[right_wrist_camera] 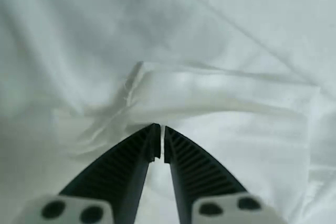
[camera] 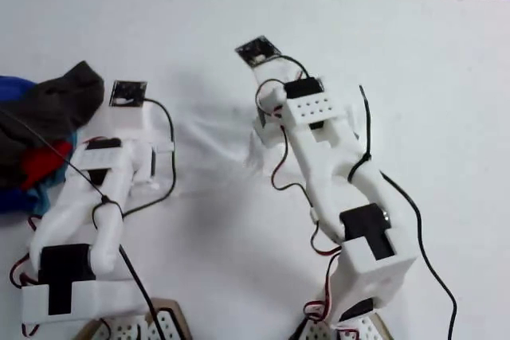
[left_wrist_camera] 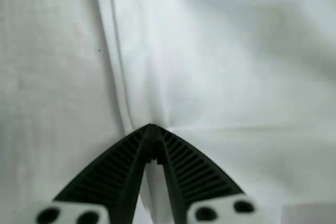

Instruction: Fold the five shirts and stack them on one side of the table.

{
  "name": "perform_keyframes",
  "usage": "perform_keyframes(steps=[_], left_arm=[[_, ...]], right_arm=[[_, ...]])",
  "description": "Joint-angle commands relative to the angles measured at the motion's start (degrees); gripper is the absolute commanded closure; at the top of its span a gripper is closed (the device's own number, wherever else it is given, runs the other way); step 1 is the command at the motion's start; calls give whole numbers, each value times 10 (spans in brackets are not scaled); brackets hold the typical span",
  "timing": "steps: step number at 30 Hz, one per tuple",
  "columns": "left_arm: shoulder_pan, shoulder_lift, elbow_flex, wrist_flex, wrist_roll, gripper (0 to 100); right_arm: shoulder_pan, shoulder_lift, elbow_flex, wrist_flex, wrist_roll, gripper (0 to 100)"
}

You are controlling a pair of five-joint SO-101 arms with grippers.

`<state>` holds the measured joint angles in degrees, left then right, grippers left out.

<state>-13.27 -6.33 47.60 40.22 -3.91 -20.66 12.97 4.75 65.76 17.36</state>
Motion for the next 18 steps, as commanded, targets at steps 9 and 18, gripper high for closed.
perform_keyframes(steps=[9, 18], left_arm=[[-4, -19, 0, -9, 2, 974], [-4, -18, 0, -10, 3, 973]], right_arm=[[26, 61, -74, -13, 0, 978], [96, -65, -222, 167, -24, 978]])
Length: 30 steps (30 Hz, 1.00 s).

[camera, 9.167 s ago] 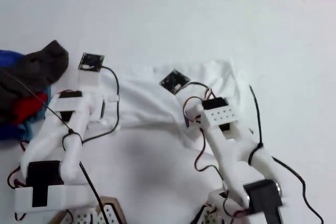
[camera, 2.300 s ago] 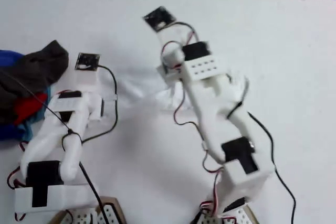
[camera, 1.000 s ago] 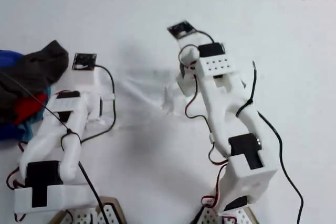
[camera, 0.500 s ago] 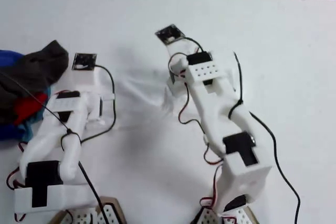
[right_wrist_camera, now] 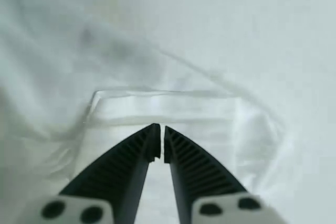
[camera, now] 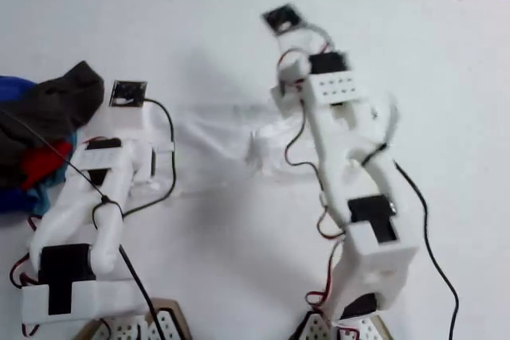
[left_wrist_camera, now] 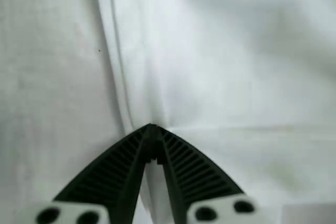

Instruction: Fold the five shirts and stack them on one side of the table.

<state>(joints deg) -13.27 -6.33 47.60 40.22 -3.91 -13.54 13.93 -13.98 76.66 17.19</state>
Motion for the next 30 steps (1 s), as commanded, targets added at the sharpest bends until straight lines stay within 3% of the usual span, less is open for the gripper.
perform_keyframes(steps=[1, 6, 12, 18, 22, 25, 30], left_arm=[[-4, -17, 0, -10, 2, 973], [-4, 9, -20, -4, 4, 973], [-8, 21, -49, 38, 2, 973], [-32, 21, -167, 196, 2, 968], [-55, 25, -278, 298, 1, 845], [-64, 25, -305, 312, 1, 747], [-61, 46, -309, 294, 3, 762]], right_arm=[[37, -87, -20, 73, -45, 978], [98, -167, 166, -4, -89, 978], [109, -264, 509, -281, -87, 978], [118, -263, 665, -457, -87, 978], [118, -257, 665, -468, -87, 978], [118, -255, 665, -465, -86, 978], [119, -258, 665, -461, -86, 978]])
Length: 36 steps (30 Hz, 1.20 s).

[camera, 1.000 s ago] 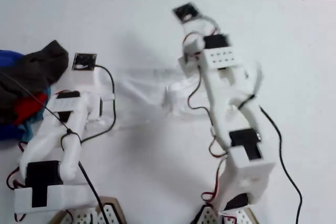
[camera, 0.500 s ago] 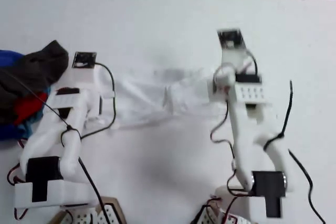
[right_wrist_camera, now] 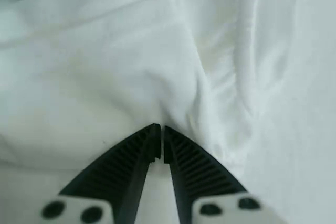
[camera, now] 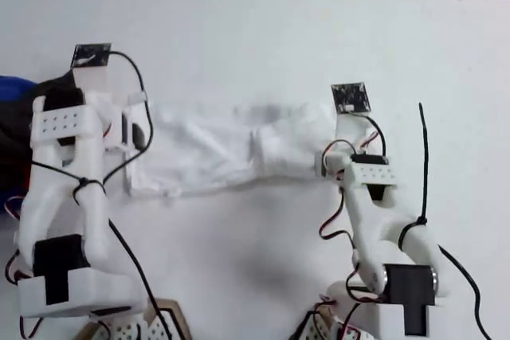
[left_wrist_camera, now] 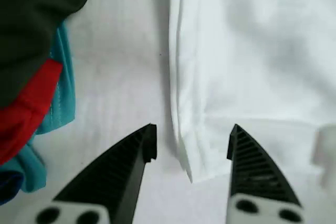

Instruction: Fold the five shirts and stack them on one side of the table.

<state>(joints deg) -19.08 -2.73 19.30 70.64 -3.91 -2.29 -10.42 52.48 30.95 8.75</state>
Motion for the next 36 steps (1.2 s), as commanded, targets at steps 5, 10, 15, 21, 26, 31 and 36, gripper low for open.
perform_keyframes(steps=[5, 10, 15, 21, 26, 31, 36], left_arm=[[-5, 113, -29, -66, 3, 764], [4, 223, -75, -94, 5, 763], [14, 324, -212, 25, 4, 766], [29, 466, -376, 166, 1, 767], [55, 563, -530, 256, 5, 910], [69, 622, -636, 312, 6, 976], [39, 595, -650, 316, 11, 974]], right_arm=[[7, -15, 1, -6, -2, 978], [6, -15, -1, -8, -2, 978], [14, -16, -4, -8, -2, 978], [33, -17, -13, -3, -3, 978], [58, -69, -17, 26, -7, 978], [103, -125, 4, 32, -7, 978], [105, -111, 1, 30, -7, 978]])
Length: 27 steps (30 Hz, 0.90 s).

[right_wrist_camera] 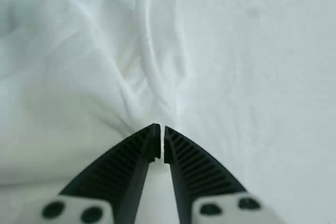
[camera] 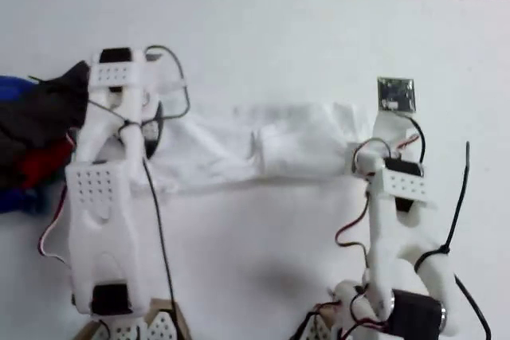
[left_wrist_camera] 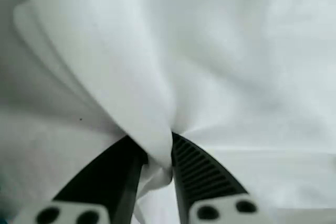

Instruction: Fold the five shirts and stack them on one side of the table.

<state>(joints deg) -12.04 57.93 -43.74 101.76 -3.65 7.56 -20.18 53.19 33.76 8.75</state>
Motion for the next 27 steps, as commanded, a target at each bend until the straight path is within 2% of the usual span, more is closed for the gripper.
perform_keyframes(steps=[1, 7, 13, 18, 23, 27], left_arm=[[-40, -24, -19, 5, 11, 974], [-91, -156, 37, 6, 0, 974], [-91, -294, 153, 4, -30, 974], [-11, -344, 193, 4, -29, 974], [107, -375, 191, 3, -26, 974], [214, -397, 190, 0, 11, 974]], right_arm=[[7, -7, -6, -7, -7, 978], [7, 46, -7, -73, -7, 977], [6, 58, -21, -70, -8, 975], [6, 58, -20, -70, -8, 975], [10, 59, -18, -70, -8, 978], [38, 55, -18, -70, -8, 978]])
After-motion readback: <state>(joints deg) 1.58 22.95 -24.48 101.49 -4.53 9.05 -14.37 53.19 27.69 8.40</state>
